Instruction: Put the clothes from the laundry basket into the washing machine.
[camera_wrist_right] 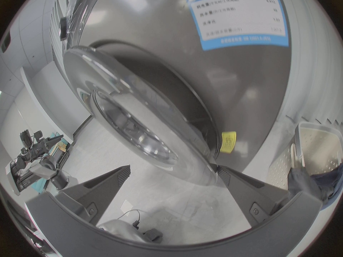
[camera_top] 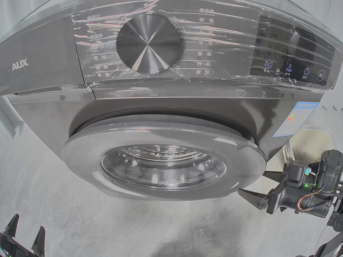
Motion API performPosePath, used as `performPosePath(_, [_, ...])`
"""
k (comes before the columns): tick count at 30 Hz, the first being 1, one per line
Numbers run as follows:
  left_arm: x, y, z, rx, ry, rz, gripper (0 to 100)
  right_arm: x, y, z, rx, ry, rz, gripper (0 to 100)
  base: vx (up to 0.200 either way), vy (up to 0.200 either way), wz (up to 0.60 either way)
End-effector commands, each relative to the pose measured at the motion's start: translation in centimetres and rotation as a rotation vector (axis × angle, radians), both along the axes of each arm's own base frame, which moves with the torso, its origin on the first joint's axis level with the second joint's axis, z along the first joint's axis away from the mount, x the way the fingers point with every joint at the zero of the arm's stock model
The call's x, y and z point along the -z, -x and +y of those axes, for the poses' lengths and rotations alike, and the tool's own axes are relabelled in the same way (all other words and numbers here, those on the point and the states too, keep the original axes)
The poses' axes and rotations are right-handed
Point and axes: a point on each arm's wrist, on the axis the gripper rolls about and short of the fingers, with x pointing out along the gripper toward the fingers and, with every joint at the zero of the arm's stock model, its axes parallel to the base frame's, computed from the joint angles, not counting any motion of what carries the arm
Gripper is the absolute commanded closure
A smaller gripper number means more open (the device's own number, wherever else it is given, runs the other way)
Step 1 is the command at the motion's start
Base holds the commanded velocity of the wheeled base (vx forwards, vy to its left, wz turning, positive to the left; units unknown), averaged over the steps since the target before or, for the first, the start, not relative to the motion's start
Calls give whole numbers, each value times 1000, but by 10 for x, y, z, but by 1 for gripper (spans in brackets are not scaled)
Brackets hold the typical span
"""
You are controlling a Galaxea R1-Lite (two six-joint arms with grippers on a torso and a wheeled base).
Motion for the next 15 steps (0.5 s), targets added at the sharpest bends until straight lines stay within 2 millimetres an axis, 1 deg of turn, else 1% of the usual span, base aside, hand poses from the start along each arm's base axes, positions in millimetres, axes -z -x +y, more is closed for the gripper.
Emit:
performPosePath(1, [5,0,0,0,0,3,0,-6,-14,4,5,-10,-21,0,0,0,0])
performPosePath(6, [5,0,0,0,0,5,0,-1,-20,12,-9,2,4,0,0,0,0])
performPosePath(11, [5,0,0,0,0,5,0,3,-12,12,-29,10,18,0,0,0,0])
performPosePath(15, [4,0,0,0,0,2,0,6,7,3,-53,15,20,0,0,0,0])
